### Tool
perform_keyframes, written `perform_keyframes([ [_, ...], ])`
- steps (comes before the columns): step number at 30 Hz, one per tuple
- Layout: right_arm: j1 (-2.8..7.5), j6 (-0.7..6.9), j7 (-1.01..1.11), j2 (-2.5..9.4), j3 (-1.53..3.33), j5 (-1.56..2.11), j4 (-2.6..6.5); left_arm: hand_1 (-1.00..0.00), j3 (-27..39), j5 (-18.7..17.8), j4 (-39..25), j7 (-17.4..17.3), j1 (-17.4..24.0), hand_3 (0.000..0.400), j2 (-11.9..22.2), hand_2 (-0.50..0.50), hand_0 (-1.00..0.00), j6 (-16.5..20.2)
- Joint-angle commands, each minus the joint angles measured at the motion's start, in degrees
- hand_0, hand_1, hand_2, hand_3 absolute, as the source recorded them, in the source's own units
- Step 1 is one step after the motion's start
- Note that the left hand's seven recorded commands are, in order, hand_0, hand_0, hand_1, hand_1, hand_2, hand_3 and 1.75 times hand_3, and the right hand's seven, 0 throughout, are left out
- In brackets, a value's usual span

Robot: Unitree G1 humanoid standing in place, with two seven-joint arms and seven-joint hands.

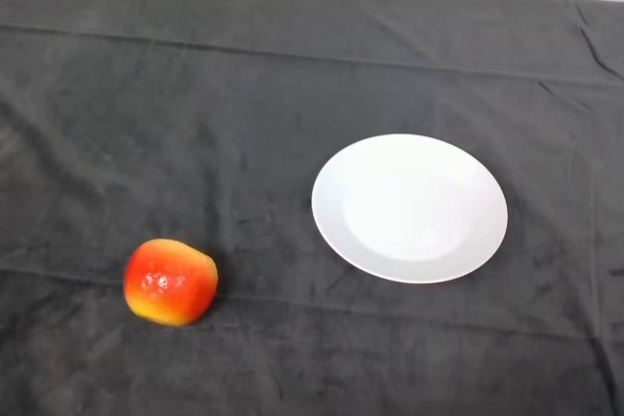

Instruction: Move the apple to the plate

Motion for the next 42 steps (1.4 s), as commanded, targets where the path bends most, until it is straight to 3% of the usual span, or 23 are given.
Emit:
perform_keyframes([
  [1,-1.60,-0.37,0.35,-0.87,-0.94,1.09,-0.70,0.00,0.68,1.07,1.89,-0.18,-2.75,0.000,-0.07,0.00,0.00,-1.94],
  [17,-1.59,-0.36,0.34,-0.86,-0.94,1.08,-0.74,0.00,-5.45,11.00,1.44,7.23,-3.74,0.000,-0.93,0.00,0.00,-5.71],
  [28,-1.57,-0.36,0.30,-0.82,-0.92,1.06,-0.81,0.00,-10.04,17.73,-2.28,12.36,-3.24,0.000,-2.90,0.00,0.00,-7.31],
  [36,-1.54,-0.34,0.25,-0.77,-0.90,1.05,-0.92,0.00,-13.52,22.44,-8.99,16.27,-1.81,0.000,-5.37,0.00,0.00,-6.31],
  [42,-1.51,-0.33,0.18,-0.71,-0.86,1.02,-1.06,0.00,-14.93,23.85,-17.29,16.91,1.22,0.000,-6.04,0.00,0.00,-4.19],
])
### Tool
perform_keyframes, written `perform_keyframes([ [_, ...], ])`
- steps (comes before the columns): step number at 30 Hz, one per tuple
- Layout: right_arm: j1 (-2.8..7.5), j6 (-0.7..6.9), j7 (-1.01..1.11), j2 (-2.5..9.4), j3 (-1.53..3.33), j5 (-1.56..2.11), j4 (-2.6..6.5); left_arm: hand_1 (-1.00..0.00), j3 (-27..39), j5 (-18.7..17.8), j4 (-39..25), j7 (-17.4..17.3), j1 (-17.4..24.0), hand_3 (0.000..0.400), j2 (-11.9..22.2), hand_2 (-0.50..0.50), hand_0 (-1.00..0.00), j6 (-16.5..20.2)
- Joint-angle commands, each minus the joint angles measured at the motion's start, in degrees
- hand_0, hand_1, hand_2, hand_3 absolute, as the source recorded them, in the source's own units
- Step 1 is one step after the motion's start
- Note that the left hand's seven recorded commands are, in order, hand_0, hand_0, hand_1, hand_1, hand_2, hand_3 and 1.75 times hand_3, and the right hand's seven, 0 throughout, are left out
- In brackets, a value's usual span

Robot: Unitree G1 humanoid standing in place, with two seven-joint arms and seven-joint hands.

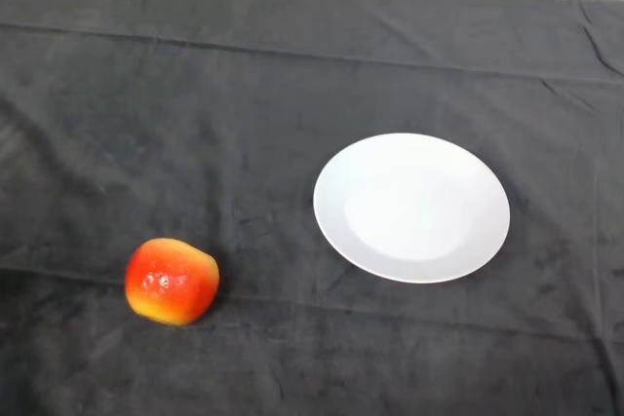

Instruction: Move the apple to the plate

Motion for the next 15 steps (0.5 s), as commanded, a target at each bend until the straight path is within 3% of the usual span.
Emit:
perform_keyframes([
  [1,-1.49,-0.32,0.16,-0.69,-0.86,1.02,-1.11,0.00,-1.17,0.80,-4.11,0.47,3.08,0.000,-0.58,0.00,0.00,1.41],
  [7,-1.44,-0.30,0.07,-0.61,-0.81,0.99,-1.31,0.00,-2.39,2.90,-10.00,2.07,4.33,0.000,-1.81,0.00,0.00,3.29],
  [15,-1.36,-0.27,-0.06,-0.51,-0.74,0.95,-1.56,0.00,-4.68,5.83,-12.41,3.60,2.78,0.000,-3.83,0.00,0.00,5.93],
])
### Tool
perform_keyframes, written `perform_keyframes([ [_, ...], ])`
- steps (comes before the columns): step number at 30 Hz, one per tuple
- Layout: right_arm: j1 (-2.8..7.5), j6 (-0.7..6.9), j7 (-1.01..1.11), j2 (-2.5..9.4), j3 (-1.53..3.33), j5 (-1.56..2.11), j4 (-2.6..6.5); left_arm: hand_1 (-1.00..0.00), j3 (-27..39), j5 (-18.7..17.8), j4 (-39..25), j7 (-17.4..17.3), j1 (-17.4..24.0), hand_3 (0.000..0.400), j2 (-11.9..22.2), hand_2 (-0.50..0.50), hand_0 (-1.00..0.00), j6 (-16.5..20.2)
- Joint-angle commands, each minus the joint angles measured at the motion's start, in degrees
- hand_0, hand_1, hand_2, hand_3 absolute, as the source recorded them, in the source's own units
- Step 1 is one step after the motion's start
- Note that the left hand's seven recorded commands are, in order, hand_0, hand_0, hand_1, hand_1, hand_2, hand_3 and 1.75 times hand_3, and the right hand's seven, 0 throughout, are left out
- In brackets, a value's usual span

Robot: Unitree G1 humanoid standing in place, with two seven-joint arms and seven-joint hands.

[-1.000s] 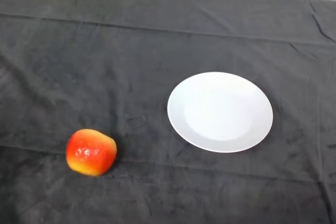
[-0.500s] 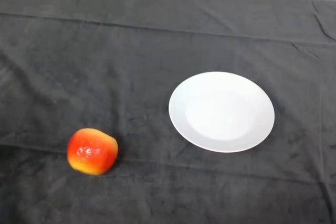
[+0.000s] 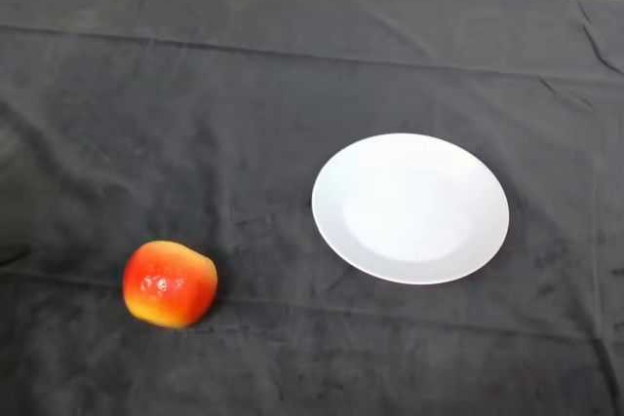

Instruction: Move the apple to the plate

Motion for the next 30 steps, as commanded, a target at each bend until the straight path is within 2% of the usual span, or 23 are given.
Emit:
perform_keyframes([
  [1,-1.36,-0.25,-0.08,-0.50,-0.74,0.95,-1.59,0.00,-0.52,1.15,-4.06,0.52,0.24,0.000,-0.13,0.00,0.00,0.94],
  [19,-1.24,-0.19,-0.33,-0.32,-0.64,0.91,-2.02,0.00,-4.67,4.58,-8.45,0.80,-3.75,0.000,-2.09,0.00,0.00,8.44],
  [30,-1.17,-0.15,-0.46,-0.22,-0.58,0.89,-2.25,0.00,-5.94,3.56,-14.35,-1.32,-1.56,0.000,-2.33,0.00,0.00,10.78],
])
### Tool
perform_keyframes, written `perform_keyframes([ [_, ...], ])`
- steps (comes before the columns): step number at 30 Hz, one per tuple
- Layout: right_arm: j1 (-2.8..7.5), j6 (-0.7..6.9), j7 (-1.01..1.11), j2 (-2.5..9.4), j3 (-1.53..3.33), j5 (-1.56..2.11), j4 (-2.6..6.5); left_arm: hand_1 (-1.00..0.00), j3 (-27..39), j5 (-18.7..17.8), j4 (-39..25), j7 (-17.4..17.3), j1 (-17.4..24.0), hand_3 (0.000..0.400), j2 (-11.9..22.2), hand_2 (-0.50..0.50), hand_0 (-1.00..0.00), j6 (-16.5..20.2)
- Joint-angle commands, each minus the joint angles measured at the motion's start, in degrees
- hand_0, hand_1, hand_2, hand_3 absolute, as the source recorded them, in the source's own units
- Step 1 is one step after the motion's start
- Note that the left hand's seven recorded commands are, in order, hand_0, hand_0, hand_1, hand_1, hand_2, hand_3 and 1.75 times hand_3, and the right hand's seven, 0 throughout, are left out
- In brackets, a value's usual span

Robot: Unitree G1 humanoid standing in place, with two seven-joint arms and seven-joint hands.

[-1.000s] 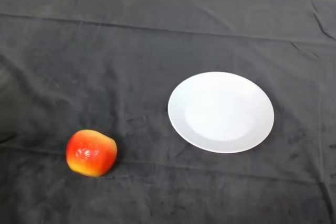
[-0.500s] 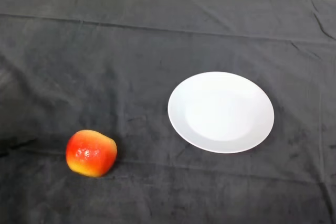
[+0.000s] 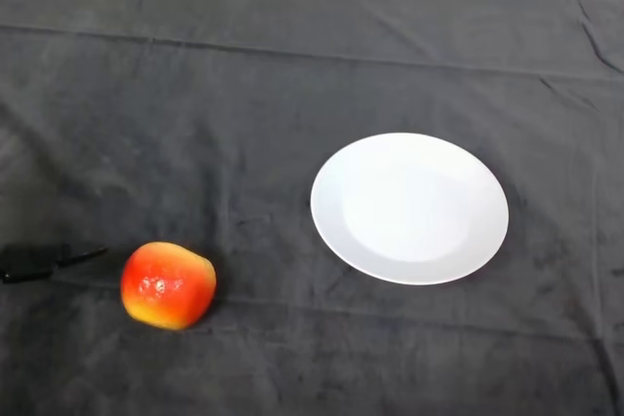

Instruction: Move the apple to the plate

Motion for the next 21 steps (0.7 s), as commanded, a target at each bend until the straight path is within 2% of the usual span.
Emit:
perform_keyframes([
  [1,-1.17,-0.15,-0.47,-0.21,-0.59,0.89,-2.27,0.00,-1.59,-0.22,-3.70,-0.53,-0.25,0.000,0.14,0.00,0.00,1.41],
  [11,-1.10,-0.11,-0.60,-0.11,-0.53,0.87,-2.52,0.00,-3.34,-1.89,-11.52,-3.37,3.25,0.000,-0.13,0.00,0.00,4.81],
  [21,-1.02,-0.08,-0.75,0.00,-0.45,0.85,-2.79,0.00,-7.34,-2.82,-21.23,-7.73,9.00,0.000,-0.07,0.00,0.00,9.26],
])
